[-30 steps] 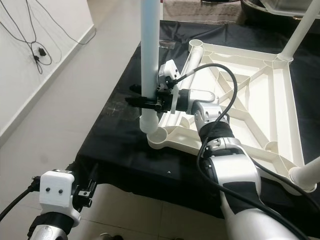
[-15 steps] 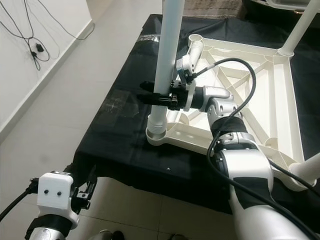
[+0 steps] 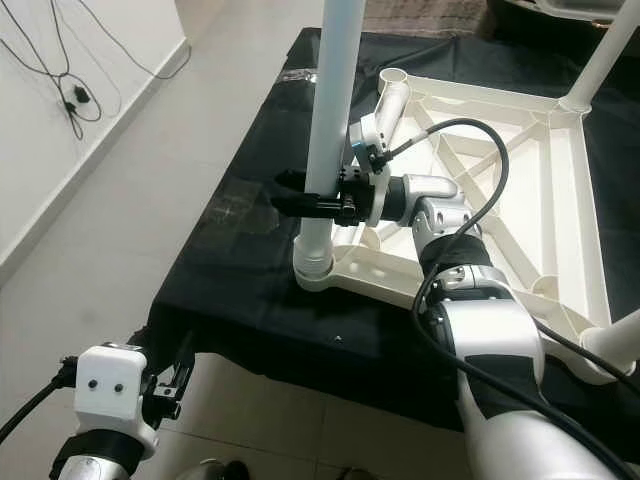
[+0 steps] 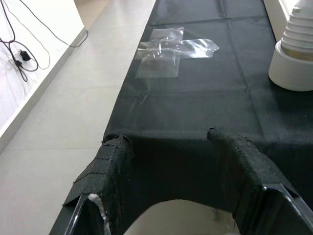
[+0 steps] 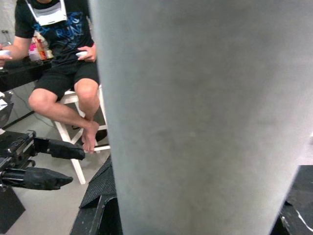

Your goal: Building children table

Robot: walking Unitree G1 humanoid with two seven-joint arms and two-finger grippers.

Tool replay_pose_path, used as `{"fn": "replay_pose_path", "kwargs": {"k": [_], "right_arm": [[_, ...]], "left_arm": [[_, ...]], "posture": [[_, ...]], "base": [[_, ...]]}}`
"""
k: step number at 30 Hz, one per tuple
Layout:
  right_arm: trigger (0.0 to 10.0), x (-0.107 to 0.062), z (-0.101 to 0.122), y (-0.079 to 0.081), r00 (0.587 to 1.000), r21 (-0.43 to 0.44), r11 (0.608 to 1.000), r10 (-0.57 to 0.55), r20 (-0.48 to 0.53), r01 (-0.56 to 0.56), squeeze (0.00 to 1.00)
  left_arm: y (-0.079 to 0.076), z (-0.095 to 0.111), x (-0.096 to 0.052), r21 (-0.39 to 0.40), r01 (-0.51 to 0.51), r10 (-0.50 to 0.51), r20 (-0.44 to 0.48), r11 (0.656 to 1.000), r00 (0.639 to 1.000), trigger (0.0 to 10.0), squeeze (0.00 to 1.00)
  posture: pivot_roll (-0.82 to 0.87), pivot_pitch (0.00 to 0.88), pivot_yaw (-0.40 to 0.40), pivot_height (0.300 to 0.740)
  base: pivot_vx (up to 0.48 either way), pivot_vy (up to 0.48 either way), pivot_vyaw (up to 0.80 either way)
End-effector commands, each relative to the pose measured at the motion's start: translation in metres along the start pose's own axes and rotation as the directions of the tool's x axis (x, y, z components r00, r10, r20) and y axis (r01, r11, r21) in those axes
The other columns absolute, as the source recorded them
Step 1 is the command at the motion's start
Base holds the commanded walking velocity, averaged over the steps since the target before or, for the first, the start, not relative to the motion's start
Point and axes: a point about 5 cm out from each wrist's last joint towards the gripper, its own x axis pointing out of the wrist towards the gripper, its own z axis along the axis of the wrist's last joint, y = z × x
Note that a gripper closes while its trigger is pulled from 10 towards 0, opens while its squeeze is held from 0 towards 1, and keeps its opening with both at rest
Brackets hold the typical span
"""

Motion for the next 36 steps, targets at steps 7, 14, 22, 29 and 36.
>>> {"fn": "replay_pose_path", "kwargs": {"k": [7, 14, 22, 29, 36], "right_arm": [[10.0, 0.004, -0.015, 0.005, 0.998, 0.029, 0.999, 0.043, -0.041, -0.042, 0.0], [10.0, 0.014, -0.018, 0.004, 0.998, -0.003, 1.0, 0.029, -0.063, -0.029, 0.0], [10.0, 0.021, -0.017, 0.001, 0.994, -0.056, 0.998, -0.025, -0.111, 0.019, 0.0], [10.0, 0.026, -0.017, -0.001, 0.992, -0.072, 0.997, -0.046, -0.116, 0.038, 0.0], [10.0, 0.033, -0.024, 0.01, 0.985, -0.001, 0.991, 0.13, -0.115, -0.131, 0.0]], "left_arm": [[-0.009, -0.001, -0.006, -0.016, 0.034, -0.035, -0.029, 0.999, 0.999, 10.0, 0.0], [-0.009, 0.0, -0.007, -0.014, 0.032, -0.032, -0.03, 0.999, 0.999, 10.0, 0.0], [-0.008, 0.0, -0.009, -0.016, 0.028, -0.029, -0.035, 0.999, 0.999, 10.0, 0.0], [-0.009, 0.001, -0.01, -0.017, 0.028, -0.029, -0.038, 0.999, 0.999, 10.0, 0.0], [-0.009, 0.001, -0.011, -0.016, 0.03, -0.031, -0.041, 0.999, 0.999, 10.0, 0.0]], "posture": [[0.04, 0.24, 0.025, 0.74], [0.05, 0.256, 0.025, 0.74], [0.05, 0.263, 0.023, 0.74], [0.05, 0.271, 0.023, 0.74], [0.06, 0.281, 0.023, 0.74]], "base": [[0.0, 0.0, 0.0], [0.0, 0.0, 0.0], [0.0, 0.0, 0.0], [0.0, 0.0, 0.0], [0.0, 0.0, 0.0]]}}
